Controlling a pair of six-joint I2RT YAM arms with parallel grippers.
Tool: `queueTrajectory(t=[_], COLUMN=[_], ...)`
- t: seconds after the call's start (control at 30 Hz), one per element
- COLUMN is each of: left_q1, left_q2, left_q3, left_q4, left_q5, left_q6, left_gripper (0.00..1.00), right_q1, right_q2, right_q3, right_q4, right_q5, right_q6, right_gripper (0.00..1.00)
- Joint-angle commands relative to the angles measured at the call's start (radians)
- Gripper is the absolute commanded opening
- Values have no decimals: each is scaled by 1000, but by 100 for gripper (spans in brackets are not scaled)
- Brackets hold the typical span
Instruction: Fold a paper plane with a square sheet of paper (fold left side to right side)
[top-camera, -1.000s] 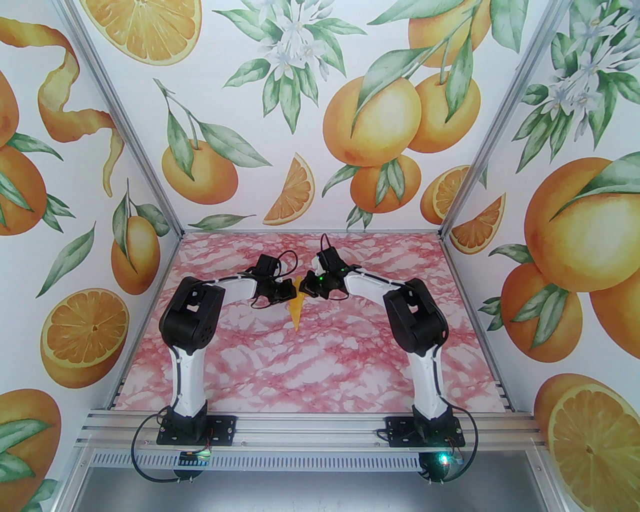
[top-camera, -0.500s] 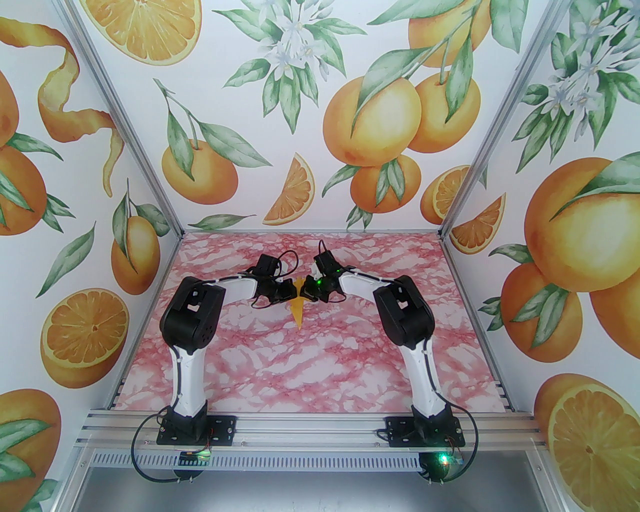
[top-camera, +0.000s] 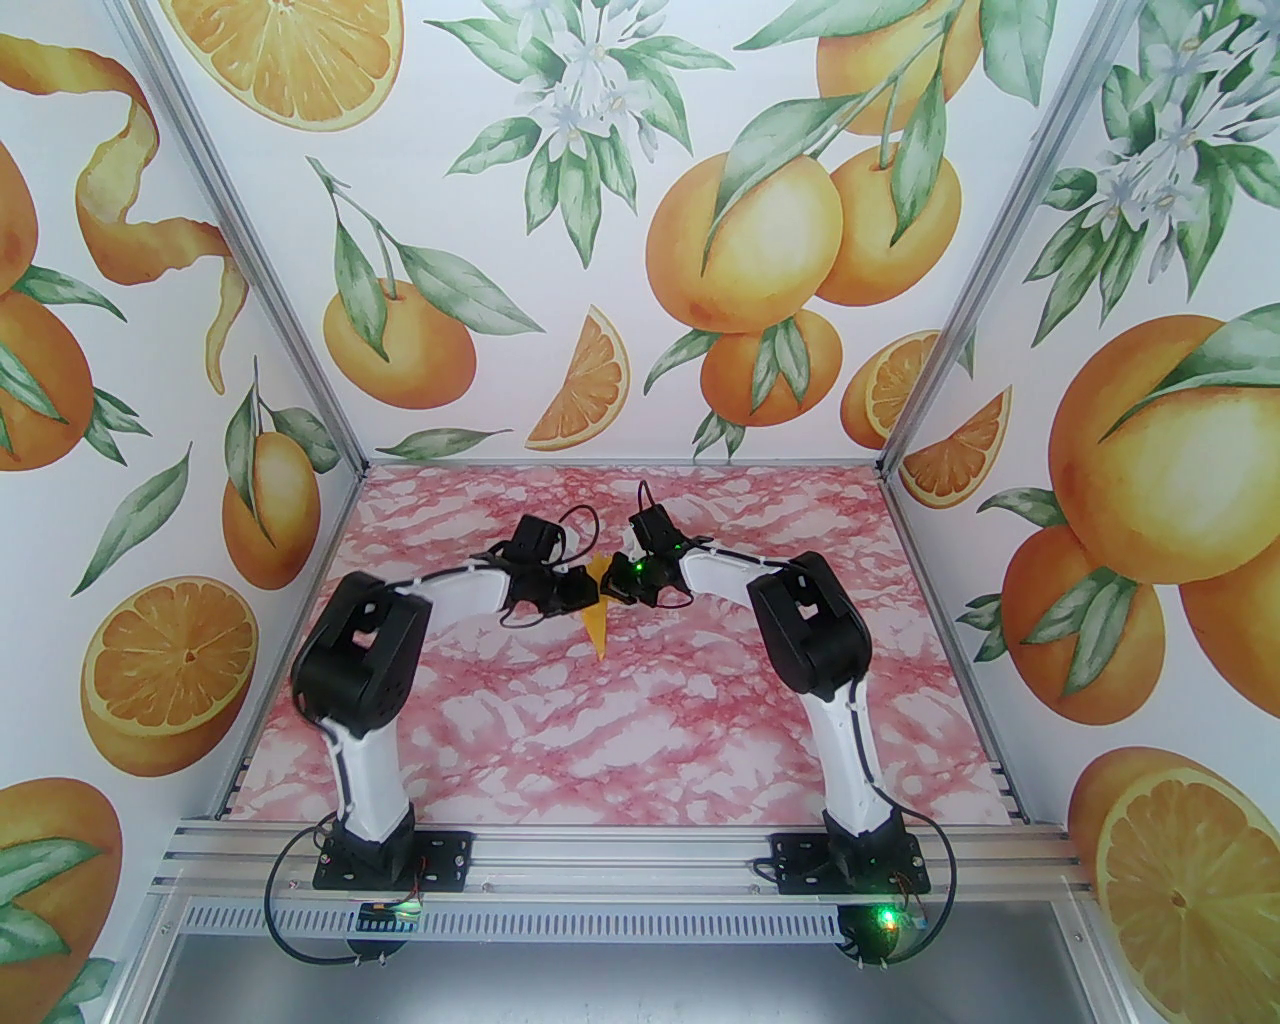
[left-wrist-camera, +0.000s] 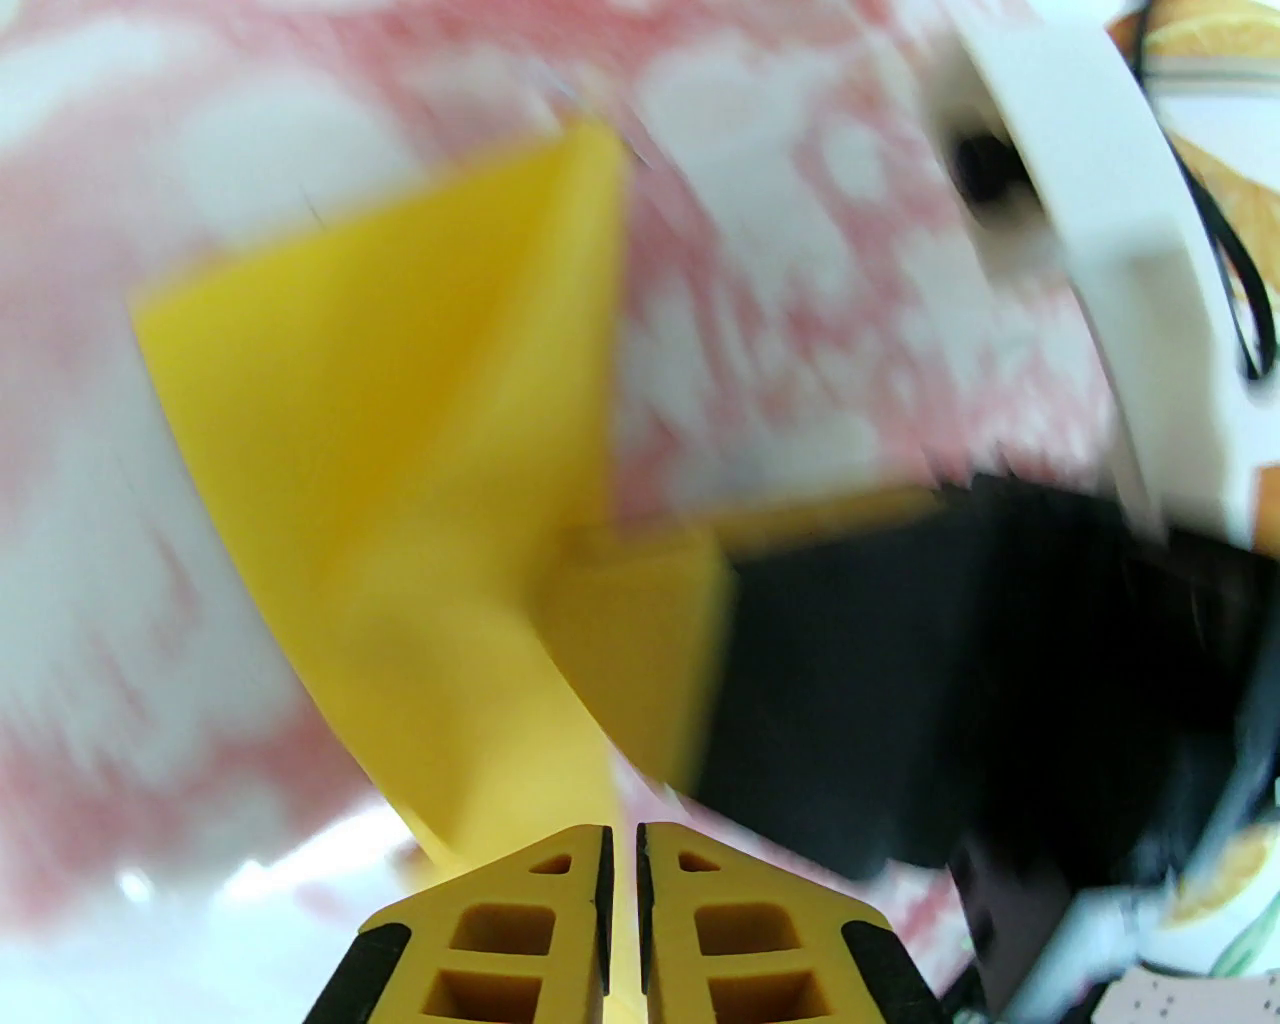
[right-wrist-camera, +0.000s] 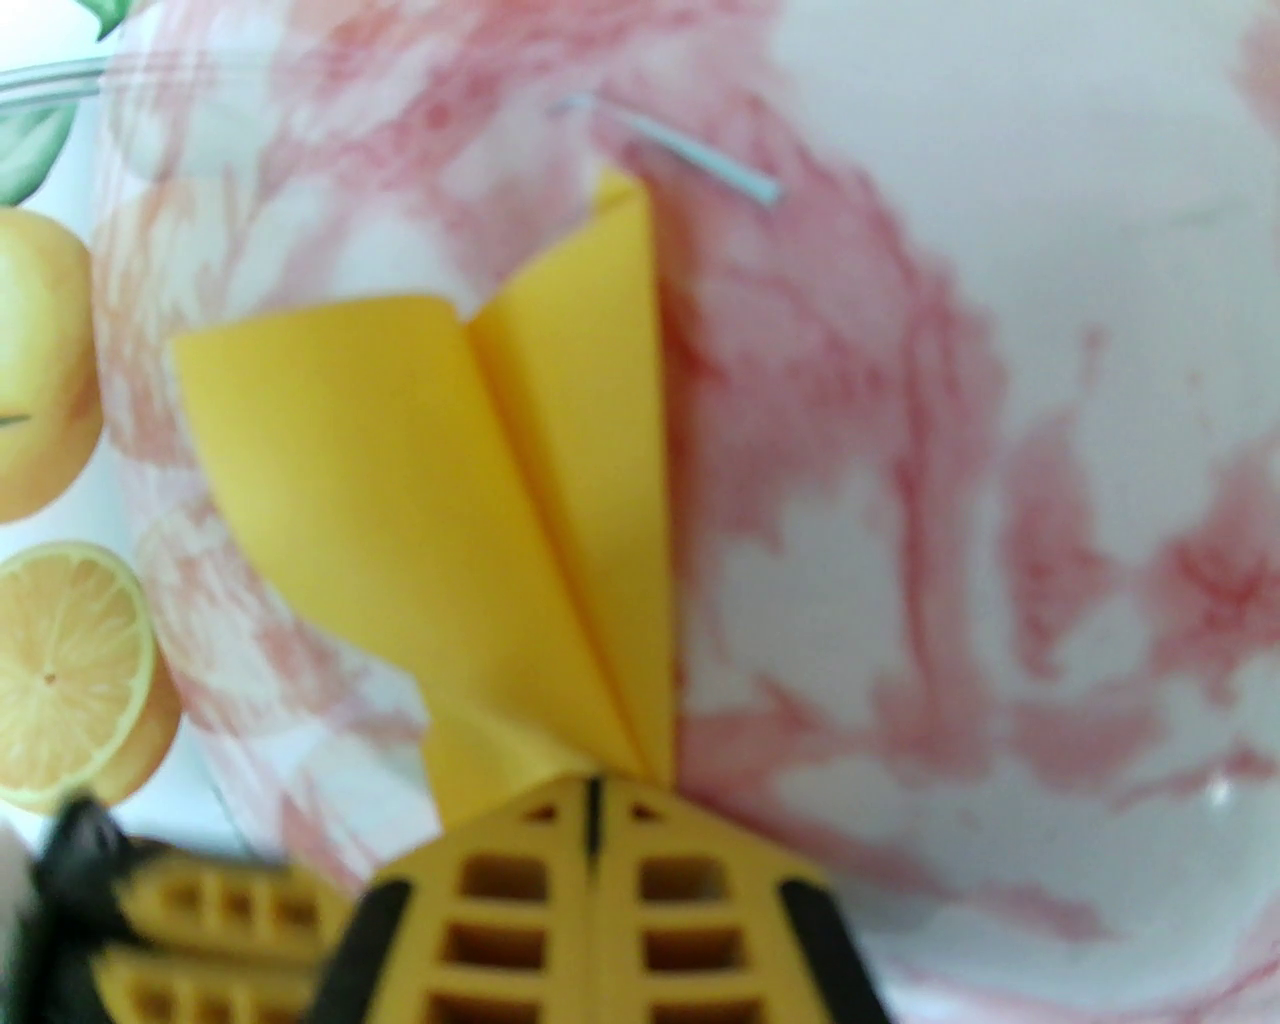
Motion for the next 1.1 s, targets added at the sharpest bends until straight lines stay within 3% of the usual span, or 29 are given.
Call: queueTrajectory(t=[0.0, 0.37, 0.7, 1.07], left_q1=[-39, -96, -91, -74], left_q2=[-67, -47, 4, -4], left_q3=[-81, -152, -142, -147], left_q4=[45, 170, 17, -8], left_q5=[-57, -47, -92, -43], left_q6=[-86, -150, -58, 13], left_gripper=[19, 19, 8, 7], right_q1=[22, 41, 42, 57], right_q2=[3, -33, -74, -63], right_q3=[-55, -112, -101, -45], right_q4=[-48, -16, 30, 64], right_q5=[50, 67, 12, -49], right_q6=[20, 52, 34, 53], right_gripper=[0, 0, 0, 0])
